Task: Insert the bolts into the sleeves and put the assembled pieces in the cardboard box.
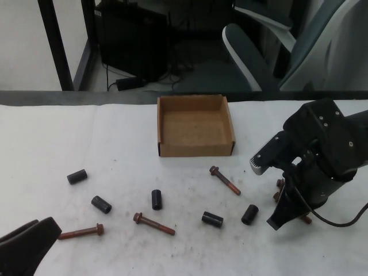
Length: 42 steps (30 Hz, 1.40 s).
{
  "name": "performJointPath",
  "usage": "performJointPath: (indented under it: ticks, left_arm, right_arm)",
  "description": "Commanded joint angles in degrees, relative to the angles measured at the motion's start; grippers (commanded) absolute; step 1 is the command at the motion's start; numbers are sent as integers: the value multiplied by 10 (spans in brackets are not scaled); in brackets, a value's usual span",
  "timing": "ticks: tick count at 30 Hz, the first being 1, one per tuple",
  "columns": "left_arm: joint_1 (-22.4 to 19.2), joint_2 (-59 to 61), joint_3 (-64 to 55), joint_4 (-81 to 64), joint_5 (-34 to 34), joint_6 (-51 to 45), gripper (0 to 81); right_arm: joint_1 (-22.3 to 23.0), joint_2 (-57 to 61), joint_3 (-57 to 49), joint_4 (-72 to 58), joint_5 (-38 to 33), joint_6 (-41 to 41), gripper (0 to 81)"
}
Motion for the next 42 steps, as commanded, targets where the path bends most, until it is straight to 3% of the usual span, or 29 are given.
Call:
performJointPath:
  ticks: [1,6,13,18,24,32,37,42]
  left_arm:
    - [1,3,-5,-8,-4,12,378]
    - [1,3,-5,-36,-3,95,378]
    - [1,3,-10,-46,-3,96,378]
    - [1,47,-57,10,0,167,378]
    - [1,216,-130,14,-5,205,371]
    - [1,494,-285,-41,-78,223,342]
    - [1,632,-374,-56,-27,362,342]
    - [1,704,-435,14,-48,581,342]
  right_arm:
    - [-1,10,1,4,0,-7,1]
    - [0,-12,-6,44,0,-7,3]
    - [0,-114,2,78,-49,60,3]
    - [0,-204,32,105,-61,74,3]
    - [0,-291,67,142,-78,93,3]
    - [0,-370,80,187,-91,93,3]
    - [0,-393,80,188,-102,95,3]
    - [0,-400,80,188,-123,108,3]
